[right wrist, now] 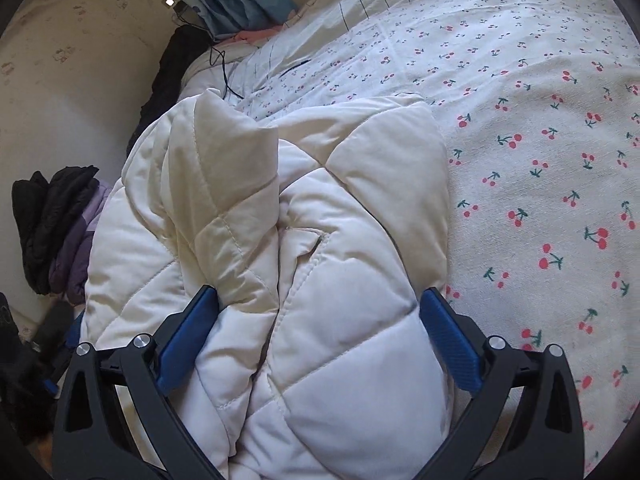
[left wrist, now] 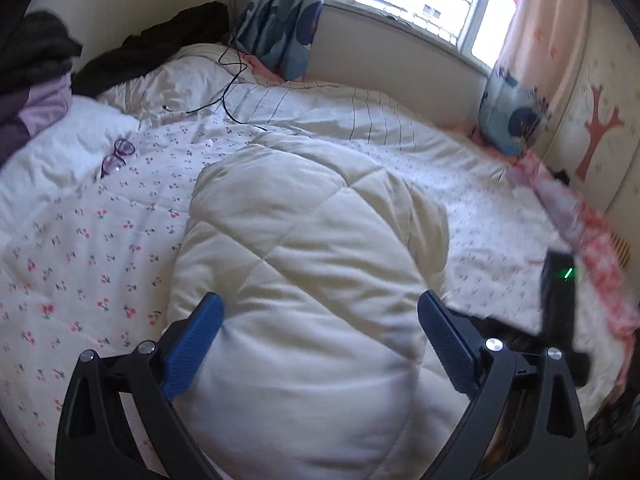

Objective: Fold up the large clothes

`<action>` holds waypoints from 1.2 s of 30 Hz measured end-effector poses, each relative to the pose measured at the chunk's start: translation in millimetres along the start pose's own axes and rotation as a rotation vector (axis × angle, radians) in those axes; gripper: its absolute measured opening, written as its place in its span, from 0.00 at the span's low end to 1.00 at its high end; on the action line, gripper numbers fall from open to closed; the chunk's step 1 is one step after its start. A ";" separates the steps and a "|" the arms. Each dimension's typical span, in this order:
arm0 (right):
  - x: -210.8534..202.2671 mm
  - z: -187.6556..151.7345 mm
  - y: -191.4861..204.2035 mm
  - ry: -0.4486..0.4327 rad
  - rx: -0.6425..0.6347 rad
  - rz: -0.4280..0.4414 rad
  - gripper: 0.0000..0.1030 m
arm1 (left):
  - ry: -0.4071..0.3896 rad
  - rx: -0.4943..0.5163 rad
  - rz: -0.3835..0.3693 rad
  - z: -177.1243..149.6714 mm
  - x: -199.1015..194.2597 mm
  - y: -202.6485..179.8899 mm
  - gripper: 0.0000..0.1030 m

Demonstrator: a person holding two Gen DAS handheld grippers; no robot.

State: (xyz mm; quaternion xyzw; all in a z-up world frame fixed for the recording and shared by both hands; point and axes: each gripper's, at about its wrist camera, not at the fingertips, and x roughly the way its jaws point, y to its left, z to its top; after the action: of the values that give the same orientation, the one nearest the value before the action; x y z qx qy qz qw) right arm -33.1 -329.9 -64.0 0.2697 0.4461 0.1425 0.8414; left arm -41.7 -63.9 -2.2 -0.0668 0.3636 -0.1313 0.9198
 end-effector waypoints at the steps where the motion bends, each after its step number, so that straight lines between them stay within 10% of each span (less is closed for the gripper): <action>1: -7.7 3.6 3.4 0.001 -0.003 -0.019 0.94 | 0.008 0.037 0.028 -1.6 2.4 -3.9 0.91; 8: -57.5 47.3 66.9 -0.224 -0.174 -0.074 0.94 | 0.013 0.028 0.019 -2.8 1.6 0.3 0.91; 13: 24.5 62.4 52.3 -0.102 -0.173 -0.133 0.94 | 0.016 0.018 -0.014 -2.8 0.0 2.9 0.91; 15: 54.5 53.6 9.7 -0.074 -0.036 -0.010 0.94 | 0.016 0.001 -0.061 -1.1 -0.8 4.7 0.91; 24: -33.0 30.0 50.7 -0.191 -0.157 -0.039 0.94 | 0.005 -0.159 -0.140 0.6 -4.2 31.9 0.91; 28: -25.5 -20.1 53.5 -0.101 -0.324 -0.237 0.93 | -0.007 -0.214 -0.170 0.4 -7.6 40.1 0.91; 36: -36.5 -14.0 52.5 -0.085 -0.264 -0.181 0.93 | -0.001 -0.174 -0.114 -2.7 -7.4 35.6 0.91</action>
State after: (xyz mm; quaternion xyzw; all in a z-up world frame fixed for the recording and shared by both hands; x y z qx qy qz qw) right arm -65.1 -300.1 -15.3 0.1212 0.4098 0.1122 0.8971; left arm -41.8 -27.7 -7.2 -0.1670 0.3688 -0.1515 0.9017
